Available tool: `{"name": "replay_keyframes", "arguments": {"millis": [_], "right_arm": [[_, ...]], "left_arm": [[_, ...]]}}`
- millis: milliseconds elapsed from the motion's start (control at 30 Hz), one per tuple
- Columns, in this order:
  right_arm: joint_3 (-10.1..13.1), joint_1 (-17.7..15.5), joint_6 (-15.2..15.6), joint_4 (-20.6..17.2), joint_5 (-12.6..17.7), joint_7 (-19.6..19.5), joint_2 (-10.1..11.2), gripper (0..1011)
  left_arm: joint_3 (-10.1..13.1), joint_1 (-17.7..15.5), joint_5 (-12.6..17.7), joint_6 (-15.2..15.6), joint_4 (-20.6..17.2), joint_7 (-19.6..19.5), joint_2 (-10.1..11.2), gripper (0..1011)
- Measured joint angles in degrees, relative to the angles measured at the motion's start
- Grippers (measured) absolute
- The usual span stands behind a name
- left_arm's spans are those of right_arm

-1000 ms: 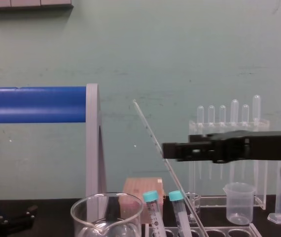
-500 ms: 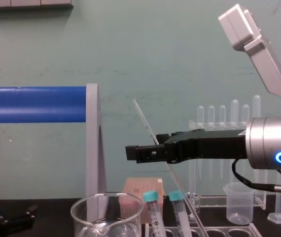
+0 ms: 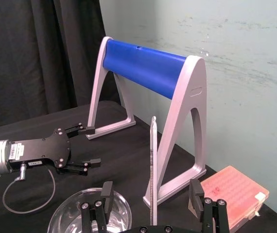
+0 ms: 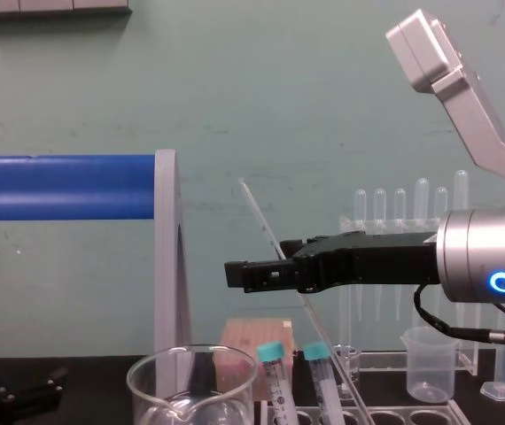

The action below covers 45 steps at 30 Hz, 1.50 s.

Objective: Hold the thermometer with one hand and immerse one end into the beaker, then reinsert it into the test tube rack.

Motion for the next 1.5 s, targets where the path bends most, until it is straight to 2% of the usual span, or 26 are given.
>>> {"name": "replay_keyframes", "arguments": {"millis": [100,333,500,567,600,800,833,900,1033,1167,1333,1500], "right_arm": [[0.00,0.00,0.00,-0.01,0.03,0.01,0.02,972],[-0.01,0.00,-0.02,-0.04,0.12,0.01,0.05,812],[-0.01,0.00,-0.02,-0.06,0.16,0.01,0.07,633],[-0.01,0.00,-0.03,-0.08,0.17,0.01,0.08,594],[-0.01,0.00,-0.02,-0.09,0.17,0.01,0.08,536],[-0.01,0.00,-0.03,-0.10,0.20,0.01,0.10,370],[-0.01,0.00,-0.03,-0.10,0.20,0.01,0.09,308],[-0.01,0.00,-0.03,-0.10,0.20,0.01,0.09,273],[-0.01,0.00,-0.03,-0.10,0.20,0.01,0.10,113],[-0.01,0.00,-0.03,-0.10,0.21,0.01,0.09,57],[-0.01,0.00,-0.03,-0.10,0.21,0.01,0.09,57],[1.17,-1.05,-0.84,-0.28,0.71,0.05,-0.33,57]], "left_arm": [[0.00,0.00,0.00,0.00,0.00,0.00,0.00,1008],[0.00,0.00,0.00,0.00,0.00,0.00,0.00,1008],[0.00,0.00,0.00,0.00,0.00,0.00,0.00,1008],[0.00,0.00,0.00,0.00,0.00,0.00,0.00,1008],[0.00,0.00,0.00,0.00,0.00,0.00,0.00,1008],[0.00,0.00,0.00,0.00,0.00,0.00,0.00,1008],[0.00,0.00,0.00,0.00,0.00,0.00,0.00,1008],[0.00,0.00,0.00,0.00,0.00,0.00,0.00,1008],[0.00,0.00,0.00,0.00,0.00,0.00,0.00,1008],[0.00,0.00,0.00,0.00,0.00,0.00,0.00,1008],[0.00,0.00,0.00,0.00,0.00,0.00,0.00,1008],[0.00,0.00,0.00,0.00,0.00,0.00,0.00,1008]]}}
